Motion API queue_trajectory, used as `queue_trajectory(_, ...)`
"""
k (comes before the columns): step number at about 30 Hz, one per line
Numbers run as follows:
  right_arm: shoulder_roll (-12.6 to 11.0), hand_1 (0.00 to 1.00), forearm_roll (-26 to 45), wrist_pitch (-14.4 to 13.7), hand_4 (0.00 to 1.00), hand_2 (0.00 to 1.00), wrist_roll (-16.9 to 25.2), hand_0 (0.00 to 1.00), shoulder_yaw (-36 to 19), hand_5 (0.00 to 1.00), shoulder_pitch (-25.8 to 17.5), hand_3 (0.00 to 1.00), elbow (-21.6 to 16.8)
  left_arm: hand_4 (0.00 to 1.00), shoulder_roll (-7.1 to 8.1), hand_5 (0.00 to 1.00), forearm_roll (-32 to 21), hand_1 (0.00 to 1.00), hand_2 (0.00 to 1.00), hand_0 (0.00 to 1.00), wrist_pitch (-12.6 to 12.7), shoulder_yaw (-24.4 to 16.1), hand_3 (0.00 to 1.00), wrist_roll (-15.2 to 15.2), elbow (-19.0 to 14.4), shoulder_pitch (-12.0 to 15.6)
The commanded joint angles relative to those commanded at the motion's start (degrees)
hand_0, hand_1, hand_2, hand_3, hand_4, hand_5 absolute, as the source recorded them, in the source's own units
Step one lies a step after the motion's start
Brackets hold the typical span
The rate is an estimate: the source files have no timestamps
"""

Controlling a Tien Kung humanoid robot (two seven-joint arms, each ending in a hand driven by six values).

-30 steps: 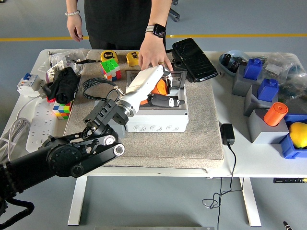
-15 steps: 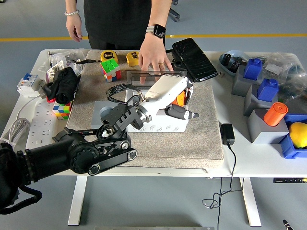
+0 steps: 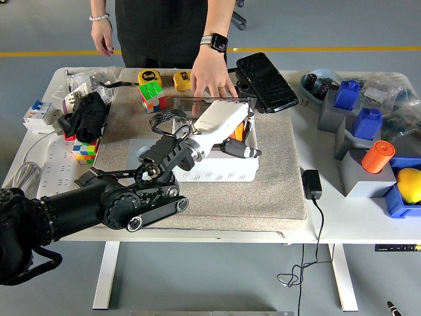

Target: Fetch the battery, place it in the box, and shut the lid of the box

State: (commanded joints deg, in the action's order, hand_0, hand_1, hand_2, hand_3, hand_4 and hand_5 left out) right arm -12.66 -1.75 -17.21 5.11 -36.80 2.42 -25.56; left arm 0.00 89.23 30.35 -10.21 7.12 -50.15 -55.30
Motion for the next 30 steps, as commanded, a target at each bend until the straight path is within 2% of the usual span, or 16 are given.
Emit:
queue_trajectory(2, 0.0, 0.599, -0.1, 0.0, 0.978, 0.589, 0.0, 0.59, 0.0, 0.568, 0.1, 0.545, -0.1, 0.998, 0.0, 0.311, -0.4, 0.074, 0.139, 0.088, 0.2, 0.3, 0.217, -0.1, 0.8, -0.2)
queue_trajectory(3, 0.0, 0.6, -0.1, -0.1, 0.978, 0.588, 0.1, 0.59, 0.0, 0.568, 0.1, 0.545, -0.1, 0.998, 0.0, 0.325, -0.9, 0.107, 0.147, 0.114, 0.4, 0.6, 0.231, -0.4, 1.3, -0.3)
queue_trajectory(8, -0.1, 0.6, -0.5, -0.3, 0.978, 0.588, 0.2, 0.59, -0.2, 0.568, 0.2, 0.545, -0.5, 0.998, 0.0, 0.325, -2.8, 0.107, 0.147, 0.114, 1.6, 1.7, 0.231, -1.6, 3.0, -0.4)
queue_trajectory(9, -0.1, 0.599, -0.6, -0.3, 0.978, 0.589, 0.2, 0.59, -0.2, 0.569, 0.2, 0.544, -0.6, 0.998, 0.0, 0.328, -3.0, 0.151, 0.183, 0.157, 1.8, 1.9, 0.254, -1.7, 3.2, -0.4)
queue_trajectory(10, -0.1, 0.599, -0.6, -0.3, 0.978, 0.589, 0.2, 0.59, -0.2, 0.569, 0.1, 0.544, -0.6, 0.998, 0.0, 0.328, -3.2, 0.151, 0.183, 0.157, 2.0, 2.1, 0.254, -1.7, 3.5, -0.3)
queue_trajectory(14, -0.2, 0.599, -0.6, -0.3, 0.978, 0.589, 0.1, 0.59, 0.0, 0.569, 0.0, 0.544, -0.6, 0.998, 0.0, 0.328, -3.5, 0.151, 0.183, 0.157, 2.4, 2.3, 0.254, -1.7, 3.6, -0.1)
queue_trajectory(15, -0.2, 0.6, -0.6, -0.3, 0.978, 0.588, 0.1, 0.59, 0.1, 0.568, -0.1, 0.545, -0.5, 0.998, 0.0, 0.347, -3.7, 0.202, 0.237, 0.178, 2.4, 2.4, 0.335, -1.7, 3.5, 0.0)
queue_trajectory(21, -0.3, 0.6, -0.7, -0.4, 0.978, 0.588, 0.1, 0.59, 0.3, 0.568, -0.1, 0.545, -0.6, 0.998, 0.0, 0.347, -4.2, 0.202, 0.237, 0.178, 2.7, 2.3, 0.335, -2.0, 3.5, 0.3)
queue_trajectory(22, -0.3, 0.6, -0.7, -0.4, 0.978, 0.588, 0.1, 0.59, 0.4, 0.568, -0.1, 0.545, -0.7, 0.998, 0.0, 0.351, -4.3, 0.246, 0.266, 0.191, 2.9, 2.4, 0.388, -2.1, 3.6, 0.4)
queue_trajectory(26, -0.3, 0.6, -0.9, -0.5, 0.978, 0.588, 0.2, 0.59, 0.3, 0.568, -0.1, 0.545, -0.8, 0.998, 0.0, 0.351, -4.8, 0.246, 0.266, 0.191, 3.1, 2.9, 0.388, -2.1, 4.0, 0.5)
queue_trajectory(27, -0.3, 0.599, -1.0, -0.5, 0.978, 0.589, 0.2, 0.59, 0.3, 0.568, -0.1, 0.544, -0.9, 0.998, 0.0, 0.357, -5.0, 0.495, 0.416, 0.305, 3.2, 3.0, 0.511, -2.1, 4.2, 0.5)
queue_trajectory(30, -0.4, 0.599, -1.0, -0.6, 0.978, 0.589, 0.2, 0.59, 0.3, 0.568, -0.1, 0.544, -0.9, 0.998, 0.0, 0.357, -5.1, 0.495, 0.416, 0.305, 3.2, 3.2, 0.511, -2.1, 4.6, 0.5)
